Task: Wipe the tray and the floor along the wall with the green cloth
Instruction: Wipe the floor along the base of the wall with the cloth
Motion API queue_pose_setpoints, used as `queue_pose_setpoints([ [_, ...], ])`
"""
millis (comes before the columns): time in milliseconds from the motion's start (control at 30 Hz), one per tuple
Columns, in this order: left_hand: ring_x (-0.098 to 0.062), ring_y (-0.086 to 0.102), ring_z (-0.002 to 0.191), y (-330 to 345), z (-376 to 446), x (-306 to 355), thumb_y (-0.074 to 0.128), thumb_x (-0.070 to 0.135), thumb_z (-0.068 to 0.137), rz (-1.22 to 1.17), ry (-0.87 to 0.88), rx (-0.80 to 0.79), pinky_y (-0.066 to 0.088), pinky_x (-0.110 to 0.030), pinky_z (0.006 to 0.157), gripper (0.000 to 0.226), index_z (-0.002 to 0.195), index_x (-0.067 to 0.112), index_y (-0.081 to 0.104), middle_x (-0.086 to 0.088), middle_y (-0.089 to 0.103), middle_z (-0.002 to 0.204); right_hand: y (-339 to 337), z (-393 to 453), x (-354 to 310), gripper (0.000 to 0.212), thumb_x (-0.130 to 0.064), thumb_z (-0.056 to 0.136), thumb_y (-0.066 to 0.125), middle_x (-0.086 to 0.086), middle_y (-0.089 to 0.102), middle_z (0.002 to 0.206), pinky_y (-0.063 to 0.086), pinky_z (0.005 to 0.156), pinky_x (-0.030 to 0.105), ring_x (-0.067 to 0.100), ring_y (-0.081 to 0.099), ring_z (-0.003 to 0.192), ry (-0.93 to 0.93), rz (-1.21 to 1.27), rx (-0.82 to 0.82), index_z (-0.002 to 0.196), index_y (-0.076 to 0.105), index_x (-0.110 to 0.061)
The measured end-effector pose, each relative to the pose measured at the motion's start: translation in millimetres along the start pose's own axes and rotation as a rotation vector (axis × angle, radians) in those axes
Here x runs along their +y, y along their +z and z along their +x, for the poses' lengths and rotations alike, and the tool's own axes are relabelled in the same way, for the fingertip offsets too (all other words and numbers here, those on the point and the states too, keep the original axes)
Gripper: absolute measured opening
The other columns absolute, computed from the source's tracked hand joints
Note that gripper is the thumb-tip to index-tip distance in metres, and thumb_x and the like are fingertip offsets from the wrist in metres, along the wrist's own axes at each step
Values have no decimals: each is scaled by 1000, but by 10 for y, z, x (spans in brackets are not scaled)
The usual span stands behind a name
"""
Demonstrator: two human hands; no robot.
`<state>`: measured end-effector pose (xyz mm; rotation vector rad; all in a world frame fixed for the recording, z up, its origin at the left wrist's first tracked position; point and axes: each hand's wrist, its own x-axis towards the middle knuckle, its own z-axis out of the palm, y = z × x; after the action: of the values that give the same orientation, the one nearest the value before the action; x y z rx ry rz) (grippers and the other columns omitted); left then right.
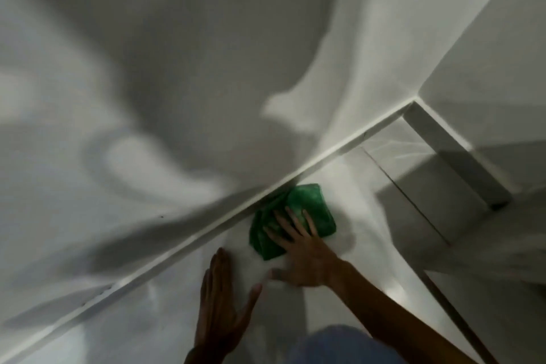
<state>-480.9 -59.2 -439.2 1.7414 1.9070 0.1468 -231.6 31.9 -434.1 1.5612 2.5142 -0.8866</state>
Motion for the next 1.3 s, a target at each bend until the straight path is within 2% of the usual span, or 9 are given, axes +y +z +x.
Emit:
queue_pose_setpoints([
  [67,-21,14,172,121,83,-179,31,95,90,48,42,39,2,-31,139,118,176,20,2,2,3,183,270,113,16,92,-89,97,39,2,11,186,-4,136,67,31,-4,173,7,0,89,173,22,-39],
  [133,-20,13,171,193,171,-289,43,87,95,76,95,71,-2,-29,139,114,176,12,16,-2,11,184,386,155,29,74,-79,103,43,1,37,178,13,135,66,26,19,170,17,144,371,162,50,-35],
  [200,-18,4,174,239,207,-322,45,84,97,80,105,84,-6,-32,140,110,177,14,14,-2,7,187,442,197,2,68,-74,106,42,2,35,179,16,136,61,27,18,170,126,195,529,161,51,-35],
  [367,-16,-5,175,302,255,-279,45,77,101,127,85,88,-12,-33,140,105,178,16,9,10,-13,187,521,425,-313,83,-76,105,36,17,4,185,1,136,67,44,-6,171,349,41,382,173,27,-29],
  [500,-21,7,174,322,279,-296,43,76,102,156,83,138,-7,-36,141,104,178,15,8,8,-11,187,686,404,-240,76,-75,106,38,14,14,185,4,135,69,43,7,171,219,-42,415,169,37,-33],
  [633,-15,-7,175,355,250,-303,30,81,103,200,120,178,-3,-39,142,102,178,15,7,5,-10,187,636,311,102,65,-73,108,38,5,32,181,15,135,66,38,22,169,49,-126,424,162,47,-39],
  [767,-27,14,174,332,246,-278,28,82,103,182,126,189,8,-47,141,103,177,10,16,-7,10,188,428,321,323,65,-73,110,27,3,29,181,5,136,66,38,13,170,212,-173,385,165,39,-41],
  [900,-29,17,174,329,237,-267,28,80,104,181,114,214,14,-52,140,101,176,8,22,-10,17,187,489,387,68,66,-72,108,35,10,23,183,3,134,72,46,10,170,349,-134,445,158,53,-33],
  [1300,-30,13,174,328,262,-243,23,83,102,225,103,201,17,-57,139,107,175,5,21,-14,15,186,544,310,153,70,-77,107,33,-2,34,180,13,137,64,32,18,170,108,-179,428,165,42,-39],
])
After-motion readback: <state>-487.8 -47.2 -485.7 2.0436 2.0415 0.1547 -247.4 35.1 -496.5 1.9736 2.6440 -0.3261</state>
